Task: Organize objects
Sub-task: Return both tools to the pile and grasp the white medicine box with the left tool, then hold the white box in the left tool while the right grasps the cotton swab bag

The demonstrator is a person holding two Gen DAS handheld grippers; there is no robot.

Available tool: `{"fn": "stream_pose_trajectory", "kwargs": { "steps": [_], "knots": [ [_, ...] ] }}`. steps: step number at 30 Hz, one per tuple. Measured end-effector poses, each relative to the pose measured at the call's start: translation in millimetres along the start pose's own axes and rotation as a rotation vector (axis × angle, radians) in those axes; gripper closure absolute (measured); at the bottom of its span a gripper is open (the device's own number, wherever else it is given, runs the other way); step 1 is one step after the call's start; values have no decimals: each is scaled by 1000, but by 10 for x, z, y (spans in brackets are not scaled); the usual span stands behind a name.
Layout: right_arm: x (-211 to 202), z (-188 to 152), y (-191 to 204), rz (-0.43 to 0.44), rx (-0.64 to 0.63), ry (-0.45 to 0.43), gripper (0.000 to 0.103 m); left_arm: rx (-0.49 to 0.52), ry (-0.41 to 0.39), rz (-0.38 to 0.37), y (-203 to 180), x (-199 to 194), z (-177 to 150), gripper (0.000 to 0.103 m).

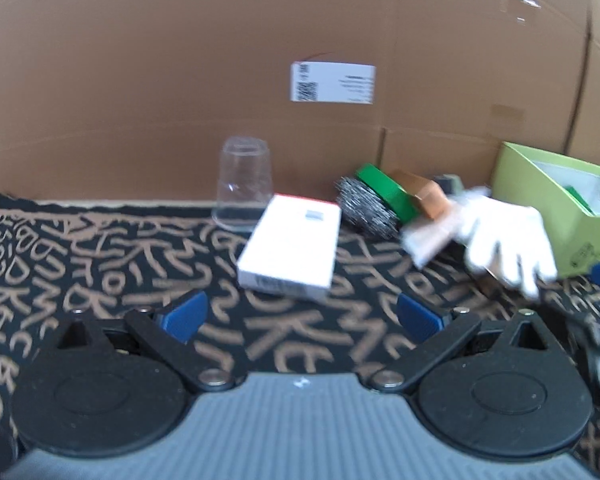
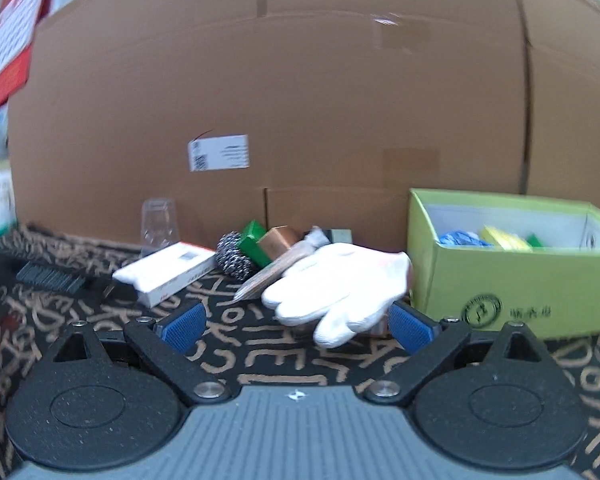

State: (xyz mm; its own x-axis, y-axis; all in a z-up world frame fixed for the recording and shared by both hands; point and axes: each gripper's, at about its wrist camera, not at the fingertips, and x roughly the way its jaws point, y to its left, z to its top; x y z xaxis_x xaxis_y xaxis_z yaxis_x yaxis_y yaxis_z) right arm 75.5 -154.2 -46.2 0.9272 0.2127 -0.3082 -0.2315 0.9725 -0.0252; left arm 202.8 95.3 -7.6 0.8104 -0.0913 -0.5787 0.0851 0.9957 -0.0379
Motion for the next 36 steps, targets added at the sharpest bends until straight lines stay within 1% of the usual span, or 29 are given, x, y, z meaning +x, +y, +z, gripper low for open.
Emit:
{"fn": "stream_pose_trajectory", "kwargs": {
  "steps": [2, 4, 6, 8, 9, 10, 11, 12, 13, 14, 16, 17, 18, 19, 20, 21, 23, 25, 28, 29, 30, 31, 32, 34, 36],
  "knots": [
    [9, -4, 104, -18, -54, -2, 2, -3, 14, 10, 25, 189, 81, 0],
    [30, -10, 166, -32, -92, 1, 2, 11, 50, 5, 17, 399, 164, 0],
    [46, -6, 193, -39, -112, 6, 2, 26, 79, 14, -14, 580, 226, 0],
    [67, -4, 206, -45, -122, 14, 3, 39, 86, 34, -43, 720, 255, 0],
    [79, 0, 209, -45, -122, 17, 4, 43, 84, 35, -46, 767, 260, 3],
    [82, 1, 211, -35, -118, 18, 9, 45, 87, 27, -43, 795, 256, 24],
    [106, 10, 208, -19, -106, 21, 16, 46, 113, 10, -35, 816, 245, 33],
    [145, 31, 201, -1, -87, 29, 22, 50, 129, -2, -31, 815, 233, 36],
    [206, 54, 197, 20, -66, 44, 34, 72, 129, -2, -49, 761, 211, 36],
    [284, 85, 198, 47, -43, 64, 45, 89, 145, -21, -68, 698, 181, 36],
    [457, 130, 216, 105, -2, 103, 54, 123, 153, -90, -97, 531, 83, 36],
    [547, 147, 240, 123, 10, 119, 55, 143, 152, -105, -116, 455, 27, 36],
    [643, 166, 268, 131, 23, 137, 55, 159, 145, -101, -129, 399, -26, 37],
    [729, 186, 285, 131, 38, 153, 63, 169, 133, -77, -134, 364, -73, 36],
    [822, 213, 294, 127, 56, 170, 65, 174, 116, -60, -120, 341, -106, 36],
    [911, 238, 291, 116, 82, 191, 65, 170, 106, -57, -100, 324, -126, 35],
    [1055, 273, 257, 73, 148, 229, 65, 126, 117, -71, -31, 309, -114, 35],
    [1152, 307, 206, 34, 207, 232, 64, 83, 122, -86, 57, 315, -64, 35],
    [1296, 348, 161, -4, 268, 226, 64, 70, 123, -91, 91, 330, -41, 33],
    [1357, 352, 158, -9, 278, 239, 66, 77, 122, -89, 93, 345, -44, 33],
    [1402, 345, 149, -7, 279, 254, 72, 85, 119, -87, 88, 341, -51, 33],
    [1391, 334, 147, -4, 281, 259, 83, 89, 117, -88, 90, 341, -60, 33],
    [1339, 321, 140, 15, 286, 246, 87, 94, 117, -90, 89, 333, -67, 34],
    [1171, 299, 111, 48, 283, 222, 92, 104, 116, -93, 83, 319, -68, 35],
    [930, 269, 76, 71, 258, 199, 93, 112, 114, -97, 57, 298, -76, 36]
  ]
}}
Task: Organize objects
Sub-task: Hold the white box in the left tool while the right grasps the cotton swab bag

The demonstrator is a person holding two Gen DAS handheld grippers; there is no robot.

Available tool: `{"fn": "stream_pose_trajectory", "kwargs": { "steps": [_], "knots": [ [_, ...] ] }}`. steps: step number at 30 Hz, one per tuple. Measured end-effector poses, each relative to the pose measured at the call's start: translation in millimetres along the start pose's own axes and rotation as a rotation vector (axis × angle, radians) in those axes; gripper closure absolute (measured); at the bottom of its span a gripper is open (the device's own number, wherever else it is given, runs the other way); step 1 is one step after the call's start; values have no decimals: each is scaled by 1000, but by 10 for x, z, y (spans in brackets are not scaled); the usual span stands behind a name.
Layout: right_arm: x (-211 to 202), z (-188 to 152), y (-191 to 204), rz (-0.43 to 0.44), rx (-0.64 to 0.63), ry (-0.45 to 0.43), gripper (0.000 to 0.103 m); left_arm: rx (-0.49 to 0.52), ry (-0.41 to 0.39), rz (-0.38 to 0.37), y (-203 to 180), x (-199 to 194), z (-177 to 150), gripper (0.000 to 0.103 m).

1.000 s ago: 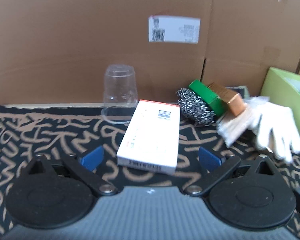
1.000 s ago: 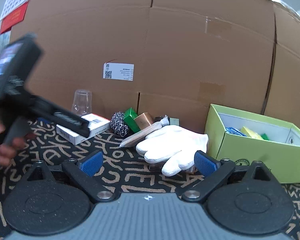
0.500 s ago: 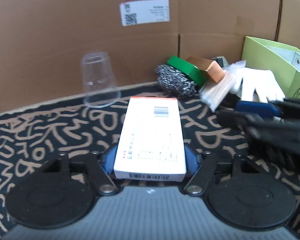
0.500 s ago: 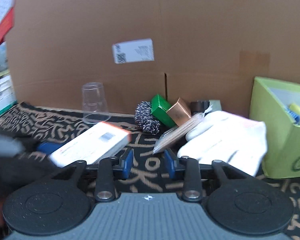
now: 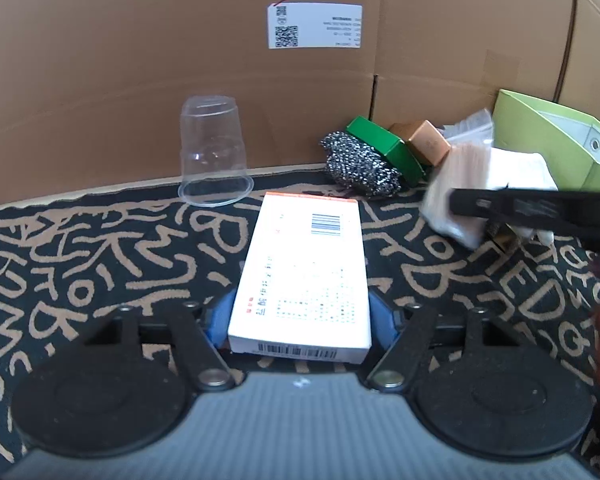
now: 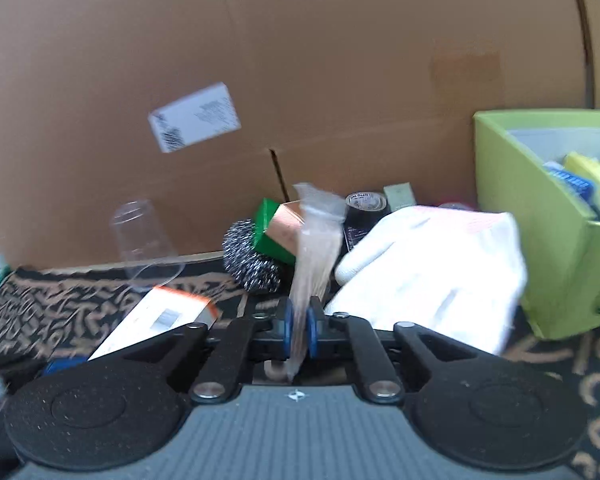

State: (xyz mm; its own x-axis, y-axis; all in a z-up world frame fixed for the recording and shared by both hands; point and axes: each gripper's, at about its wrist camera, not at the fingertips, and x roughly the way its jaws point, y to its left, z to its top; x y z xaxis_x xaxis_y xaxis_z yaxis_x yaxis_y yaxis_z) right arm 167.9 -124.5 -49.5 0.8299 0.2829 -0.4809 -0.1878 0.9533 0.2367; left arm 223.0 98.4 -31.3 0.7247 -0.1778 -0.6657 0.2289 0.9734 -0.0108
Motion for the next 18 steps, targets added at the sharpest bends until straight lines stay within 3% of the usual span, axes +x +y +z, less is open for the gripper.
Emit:
{"fn": "stream_pose_trajectory", "kwargs": {
  "steps": [3, 6, 8, 9, 10, 12, 13, 14, 18],
  "knots": [
    [-337, -117, -139, 71, 2, 32, 94, 16, 3, -31, -74, -46, -15, 36],
    [-631, -254, -381, 199, 71, 117, 94, 33, 10, -97, -199, -144, -50, 36],
    [-792, -335, -542, 206, 106, 145, 94, 40, 12, -144, -286, -216, -85, 36],
    [-856, -357, -596, 168, 103, 147, 94, 38, 13, -165, -320, -238, -98, 36],
    [-905, -367, -630, 101, 85, 139, 86, 35, 15, -177, -353, -253, -102, 35],
    [-960, -360, -650, -44, 52, 100, 57, 39, -1, -166, -411, -265, -87, 31],
    [-982, -354, -633, -94, 44, 73, 32, 44, -14, -139, -435, -270, -73, 25],
    [-1007, -355, -615, -120, 37, 47, 22, 48, -28, -110, -455, -276, -56, 22],
    [-956, -360, -435, -88, -11, 36, 20, 64, -48, -82, -507, -234, 28, 12]
  ]
}}
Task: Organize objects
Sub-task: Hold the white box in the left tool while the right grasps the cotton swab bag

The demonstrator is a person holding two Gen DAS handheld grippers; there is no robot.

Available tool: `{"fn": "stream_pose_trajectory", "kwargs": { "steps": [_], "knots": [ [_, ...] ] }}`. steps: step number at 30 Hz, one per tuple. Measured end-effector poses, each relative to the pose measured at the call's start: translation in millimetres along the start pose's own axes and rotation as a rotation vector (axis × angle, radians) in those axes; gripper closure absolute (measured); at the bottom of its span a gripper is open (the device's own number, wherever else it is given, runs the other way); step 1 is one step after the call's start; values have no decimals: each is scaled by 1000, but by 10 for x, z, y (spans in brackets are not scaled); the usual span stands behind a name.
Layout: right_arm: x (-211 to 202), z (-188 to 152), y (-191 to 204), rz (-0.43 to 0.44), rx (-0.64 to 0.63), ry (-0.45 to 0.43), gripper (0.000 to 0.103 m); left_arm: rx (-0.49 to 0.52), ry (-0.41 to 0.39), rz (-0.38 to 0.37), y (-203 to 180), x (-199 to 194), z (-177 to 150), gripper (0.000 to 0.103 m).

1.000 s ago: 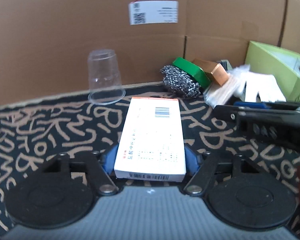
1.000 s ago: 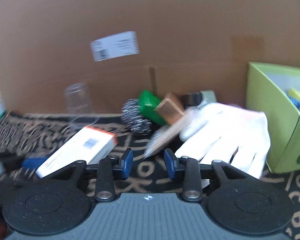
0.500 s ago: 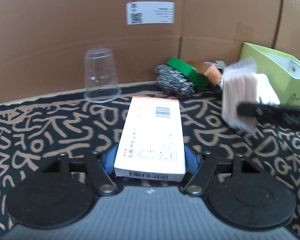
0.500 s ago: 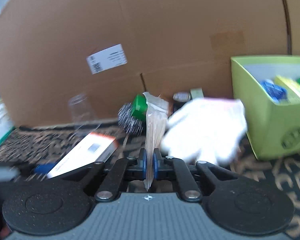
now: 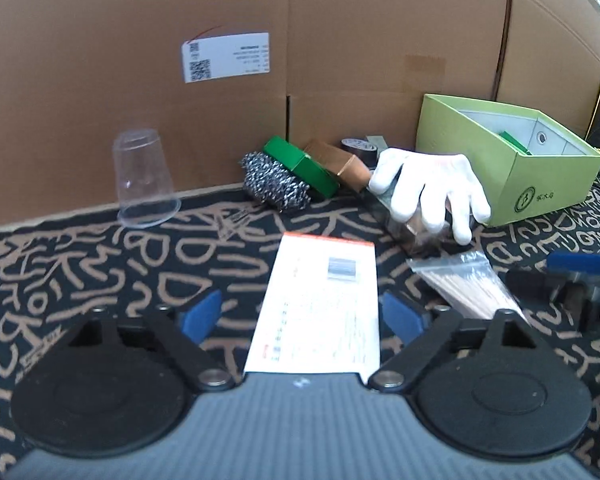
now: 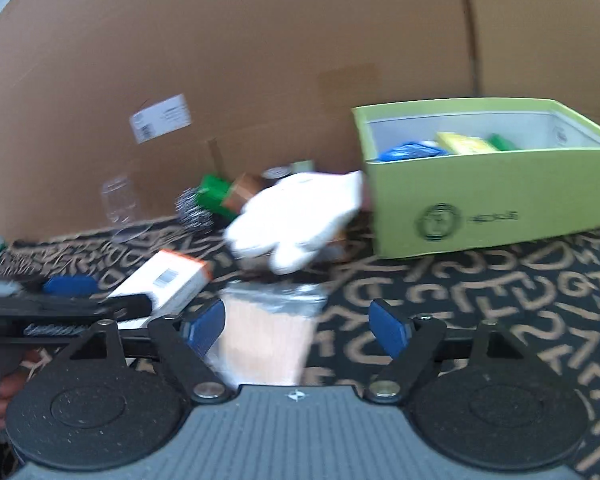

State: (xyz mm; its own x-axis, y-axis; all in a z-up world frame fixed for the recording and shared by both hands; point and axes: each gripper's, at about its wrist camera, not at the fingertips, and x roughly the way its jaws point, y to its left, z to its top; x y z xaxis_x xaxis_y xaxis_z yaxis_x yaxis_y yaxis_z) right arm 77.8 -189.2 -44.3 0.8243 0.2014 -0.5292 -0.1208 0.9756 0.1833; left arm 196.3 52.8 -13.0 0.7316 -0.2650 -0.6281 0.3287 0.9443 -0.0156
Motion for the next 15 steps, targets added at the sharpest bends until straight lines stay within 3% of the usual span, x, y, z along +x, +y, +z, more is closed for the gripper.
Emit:
{"fn": "stream_pose_trajectory", "kwargs": {
  "steps": [3, 4, 6, 7, 8, 9, 12, 14, 15],
  "knots": [
    [114, -49, 213, -30, -95, 15, 20, 10, 18, 21, -28, 114, 21, 13],
    [133, -74, 266, -37, -131, 14, 22, 10, 28, 9, -20, 136, 10, 22],
    [171, -114, 309, -49, -171, 29, 40, 2, 61, -20, 4, 169, -22, 37],
    [185, -117, 297, -42, -166, 46, 58, 0, 59, -19, 11, 173, -39, 37],
    [191, -113, 274, -28, -154, 50, 61, 6, 56, -13, 11, 175, -44, 37],
    [180, -101, 244, -19, -142, 48, 62, 8, 53, -5, 10, 172, -43, 36],
    [158, -83, 175, -22, -115, 33, 60, -5, 50, 9, 20, 205, -21, 22],
    [190, -100, 183, -44, -116, 37, 35, -5, 56, 19, 28, 237, -21, 21],
    [202, -118, 174, -51, -117, 41, 34, 4, 54, 28, 25, 246, -29, 21]
  ]
}}
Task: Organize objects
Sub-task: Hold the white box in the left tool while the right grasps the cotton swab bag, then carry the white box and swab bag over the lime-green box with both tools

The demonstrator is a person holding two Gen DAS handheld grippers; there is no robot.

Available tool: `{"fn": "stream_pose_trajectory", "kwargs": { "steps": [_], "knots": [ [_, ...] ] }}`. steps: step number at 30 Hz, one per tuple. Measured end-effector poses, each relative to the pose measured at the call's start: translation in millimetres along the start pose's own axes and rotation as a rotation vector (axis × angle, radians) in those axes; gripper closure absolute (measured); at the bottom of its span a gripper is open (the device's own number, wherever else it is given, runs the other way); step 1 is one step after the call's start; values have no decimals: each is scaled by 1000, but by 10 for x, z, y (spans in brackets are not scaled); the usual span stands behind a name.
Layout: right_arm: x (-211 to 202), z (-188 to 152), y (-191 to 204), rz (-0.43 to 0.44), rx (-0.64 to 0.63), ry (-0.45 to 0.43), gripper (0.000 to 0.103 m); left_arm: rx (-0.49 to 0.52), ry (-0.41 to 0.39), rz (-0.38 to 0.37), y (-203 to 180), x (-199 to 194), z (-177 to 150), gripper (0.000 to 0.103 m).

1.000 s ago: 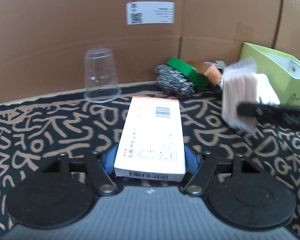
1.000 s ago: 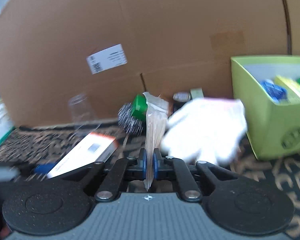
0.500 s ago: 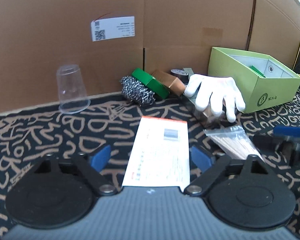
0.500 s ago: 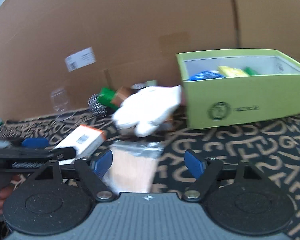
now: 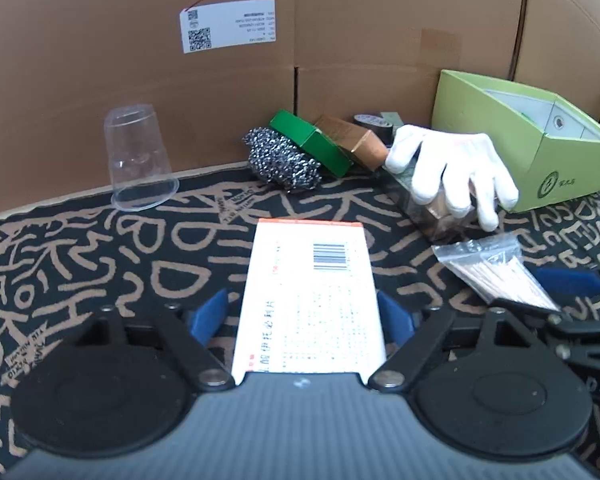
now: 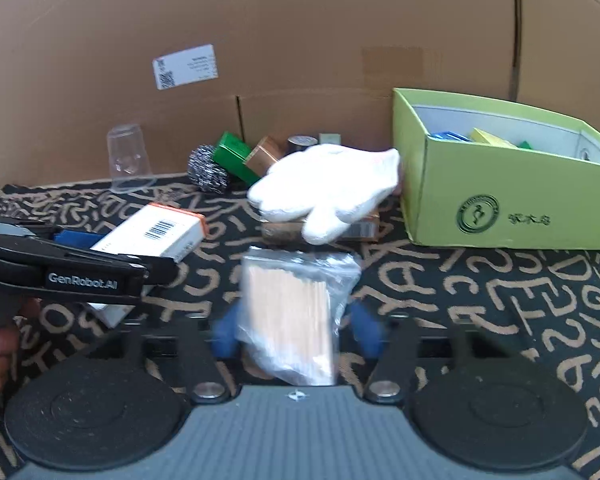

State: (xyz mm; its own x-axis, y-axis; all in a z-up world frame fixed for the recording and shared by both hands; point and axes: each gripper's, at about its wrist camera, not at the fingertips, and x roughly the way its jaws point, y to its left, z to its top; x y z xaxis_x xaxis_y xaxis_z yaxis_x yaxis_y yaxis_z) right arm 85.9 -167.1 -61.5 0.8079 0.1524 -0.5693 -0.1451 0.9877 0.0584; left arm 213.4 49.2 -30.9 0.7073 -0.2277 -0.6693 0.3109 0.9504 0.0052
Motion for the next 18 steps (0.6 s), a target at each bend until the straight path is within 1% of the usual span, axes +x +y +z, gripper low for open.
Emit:
{"fn": "stream_pose_trajectory", "kwargs": {
  "steps": [1, 2, 3, 4, 7, 11, 15, 18],
  "knots": [
    [8, -13, -9, 2, -1, 9, 37, 13, -5, 10, -8, 5, -9, 21],
    [-18, -12, -21, 10, 6, -2, 54, 22, -10, 11, -13, 1, -16, 23],
    [-31, -12, -45, 39, 18, -8, 66, 23, -12, 4, -15, -6, -17, 30],
    [-21, -16, -65, 62, 32, -6, 72, 24, -14, -5, -20, -16, -13, 37],
    [-45, -32, -85, 80, 52, -14, 76, 24, -18, 3, -46, -35, -26, 37],
    [-85, -63, -114, 128, 72, -18, 77, -1, -10, 11, -65, -83, -36, 37],
    [-154, -81, -157, 179, 95, -46, 78, -16, -14, -18, -149, -191, -36, 37],
    [-239, -83, -215, 170, 95, -91, 78, -15, -47, -40, -249, -325, 42, 37]
  ]
}}
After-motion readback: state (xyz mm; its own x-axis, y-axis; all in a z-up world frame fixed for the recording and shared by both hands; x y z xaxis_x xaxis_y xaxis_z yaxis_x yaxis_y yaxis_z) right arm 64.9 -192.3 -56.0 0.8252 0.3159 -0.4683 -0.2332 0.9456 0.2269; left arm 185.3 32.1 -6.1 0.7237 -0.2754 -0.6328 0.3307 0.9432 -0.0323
